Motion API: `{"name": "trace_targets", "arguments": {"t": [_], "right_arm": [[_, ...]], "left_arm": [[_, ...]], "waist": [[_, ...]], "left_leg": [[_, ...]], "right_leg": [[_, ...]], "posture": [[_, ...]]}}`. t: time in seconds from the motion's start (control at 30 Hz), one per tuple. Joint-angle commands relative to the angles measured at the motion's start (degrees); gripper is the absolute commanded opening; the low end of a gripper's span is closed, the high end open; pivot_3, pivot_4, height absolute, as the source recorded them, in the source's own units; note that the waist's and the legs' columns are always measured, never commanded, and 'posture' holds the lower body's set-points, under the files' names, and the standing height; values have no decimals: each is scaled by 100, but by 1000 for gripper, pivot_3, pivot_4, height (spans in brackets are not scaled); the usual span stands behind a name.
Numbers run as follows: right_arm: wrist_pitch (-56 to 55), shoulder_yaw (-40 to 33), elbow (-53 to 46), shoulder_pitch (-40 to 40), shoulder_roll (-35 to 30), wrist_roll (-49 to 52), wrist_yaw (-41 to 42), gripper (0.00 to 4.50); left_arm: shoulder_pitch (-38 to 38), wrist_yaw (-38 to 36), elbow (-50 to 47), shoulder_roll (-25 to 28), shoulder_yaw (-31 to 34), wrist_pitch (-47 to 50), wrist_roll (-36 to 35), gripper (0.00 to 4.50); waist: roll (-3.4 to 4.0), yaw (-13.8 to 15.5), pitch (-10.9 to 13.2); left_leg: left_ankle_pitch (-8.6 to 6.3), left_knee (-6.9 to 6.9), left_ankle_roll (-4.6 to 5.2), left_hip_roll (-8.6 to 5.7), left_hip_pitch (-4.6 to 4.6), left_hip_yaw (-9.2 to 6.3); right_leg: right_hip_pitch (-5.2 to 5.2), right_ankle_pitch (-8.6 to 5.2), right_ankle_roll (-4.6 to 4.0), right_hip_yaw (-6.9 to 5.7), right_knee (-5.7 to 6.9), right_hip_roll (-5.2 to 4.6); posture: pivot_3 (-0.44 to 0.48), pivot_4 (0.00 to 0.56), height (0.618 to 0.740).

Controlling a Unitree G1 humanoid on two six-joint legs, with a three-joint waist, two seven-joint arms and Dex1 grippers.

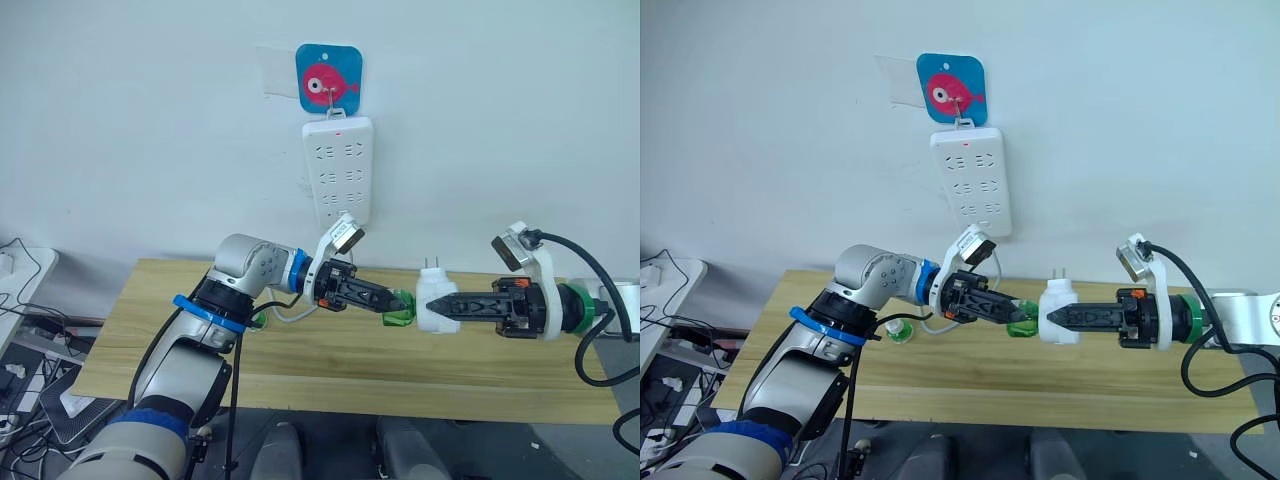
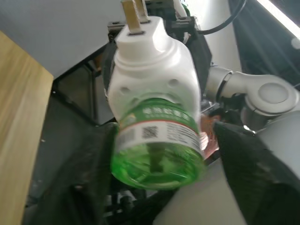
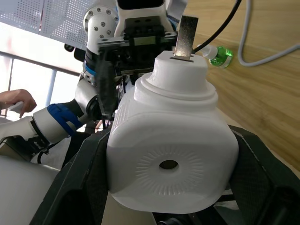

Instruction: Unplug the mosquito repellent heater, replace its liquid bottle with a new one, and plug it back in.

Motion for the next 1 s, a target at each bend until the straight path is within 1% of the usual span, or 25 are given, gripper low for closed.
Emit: {"name": "trace_targets", "arguments": {"t": [0.03,0.1,0.13,0.27,0.37,0.4,0.47,0.5,0.6,0.7,0.77,0.87,1.0], "right_arm": [[-142,-145,-107,135,-128,47,-6,3029],[-177,-175,-134,242,-154,49,18,3029],[-202,-209,-116,310,-171,62,29,3029],[-250,-391,-21,517,-193,-162,178,3029],[-281,-531,250,591,-171,-195,238,3029],[-277,-565,344,594,-166,-182,252,3029],[-264,-597,553,558,-162,-114,247,3029],[-239,-615,637,532,-158,-196,288,3029],[-182,-626,752,434,-107,-418,376,3029],[-141,-568,900,252,-24,-274,333,3029],[-150,-530,849,181,5,-41,250,3029],[-141,-520,830,93,64,148,168,3029],[-2,-524,654,-34,146,150,306,3029]], "left_arm": [[-97,-100,-55,-12,102,-503,127,4462],[-83,-13,-124,-31,179,-864,259,4462],[-44,24,-221,-8,180,-1263,433,4462],[271,47,-627,144,202,-3243,1201,4462],[710,74,-1118,220,259,-4559,1609,4462],[835,121,-1247,206,306,-4787,1645,4462],[1048,321,-1395,78,422,-5551,1827,4462],[1151,534,-1425,-30,491,-5956,1950,4462],[1320,1003,-1283,-334,639,-7090,2293,4462],[1462,973,-887,-568,564,-9189,2774,4462],[1510,1055,-604,-687,463,-10118,3040,4462],[1477,1079,-278,-746,343,-10851,3205,4462],[1291,1393,235,-828,321,-11664,3452,4462]], "waist": [[0,4,0],[0,11,0],[0,15,0],[1,32,-1],[1,38,-1],[1,46,-1],[1,94,-1],[1,134,-1],[1,213,-2],[2,236,-2],[5,259,-5],[4,282,-5],[4,280,-5]], "left_leg": [[0,0,0,-1,0,1],[0,1,0,-1,0,2],[0,1,-1,-1,1,3],[0,0,-1,-1,2,9],[1,-2,-1,-1,6,14],[1,-2,-1,-1,6,16],[1,1,-2,-2,7,18],[1,3,-1,-2,7,19],[1,11,-1,-5,6,20],[0,11,-1,-6,7,27],[1,10,-1,-6,7,30],[0,9,-1,-6,7,30],[0,11,0,-7,7,30]], "right_leg": [[0,0,0,1,0,-1],[0,0,0,2,1,-2],[0,0,0,3,1,-2],[0,0,-1,10,0,-3],[0,1,-1,16,0,-4],[0,1,-1,18,0,-5],[0,1,-2,19,3,-7],[0,1,-1,20,3,-8],[2,6,5,20,3,-11],[2,7,6,27,0,-11],[2,8,5,28,-1,-12],[2,8,5,28,0,-12],[3,9,5,30,0,-12]], "posture": [[-49,158,740],[-51,151,740],[-51,151,740],[-45,146,740],[-39,143,740],[-28,142,740],[-28,142,740],[-20,138,740],[-20,138,740],[-20,138,740],[-9,131,740],[-13,134,740],[-16,136,740]]}}
